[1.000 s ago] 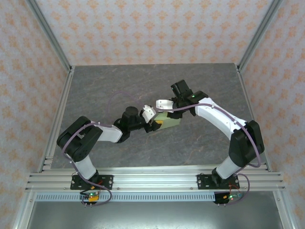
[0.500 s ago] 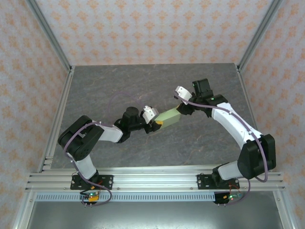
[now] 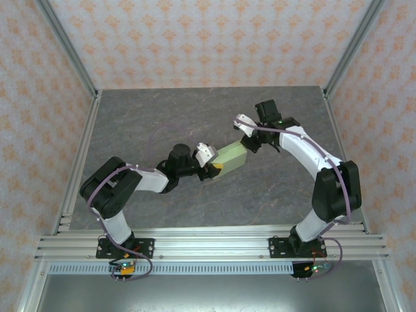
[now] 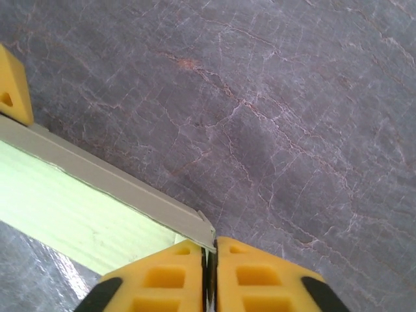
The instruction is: Fold the paper box
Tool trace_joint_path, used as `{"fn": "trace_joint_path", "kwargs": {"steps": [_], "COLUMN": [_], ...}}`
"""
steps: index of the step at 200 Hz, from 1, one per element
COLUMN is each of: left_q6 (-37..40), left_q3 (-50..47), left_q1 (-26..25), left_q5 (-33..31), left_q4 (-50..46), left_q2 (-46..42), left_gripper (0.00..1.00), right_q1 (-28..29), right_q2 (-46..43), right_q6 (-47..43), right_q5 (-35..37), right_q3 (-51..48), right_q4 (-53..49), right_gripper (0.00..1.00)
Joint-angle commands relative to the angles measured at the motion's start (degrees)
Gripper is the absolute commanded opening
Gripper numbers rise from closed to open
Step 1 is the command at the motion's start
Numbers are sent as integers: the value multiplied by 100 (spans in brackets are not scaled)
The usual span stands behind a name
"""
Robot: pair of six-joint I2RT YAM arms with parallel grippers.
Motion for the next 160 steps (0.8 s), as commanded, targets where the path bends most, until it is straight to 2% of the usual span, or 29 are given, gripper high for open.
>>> {"fn": "trace_joint_path", "kwargs": {"steps": [1,22,50,88,132,160], "left_q6": [-12,-110,-224,-238,-212,-131], "left_q3": [170,217,283,403,505,600], "left_q1": [-8,-8,-8,-8,0,0], "left_q5": [-211,-456,-591,-620,-760,-762], "left_q4": [-69,-115,-168,-309,-510,-717], "left_q2": [15,13,18,91,62,43], "left_gripper": [49,49,49,49,49,50], "right_q1": [16,120,230,483,570,569], "right_q2": [5,-145,-418,-828,-1006,-1182], "right_q6": [615,1315,2180,3519,3515,3341], "right_q5": [-222,-150,295,672,1144,915], "right_q3": [296,153,-247,-1136,-1591,-2161], "right_q4": [-202,-30,386,1518,1843,2451], "right_gripper": [9,8,0,0,0,0]}}
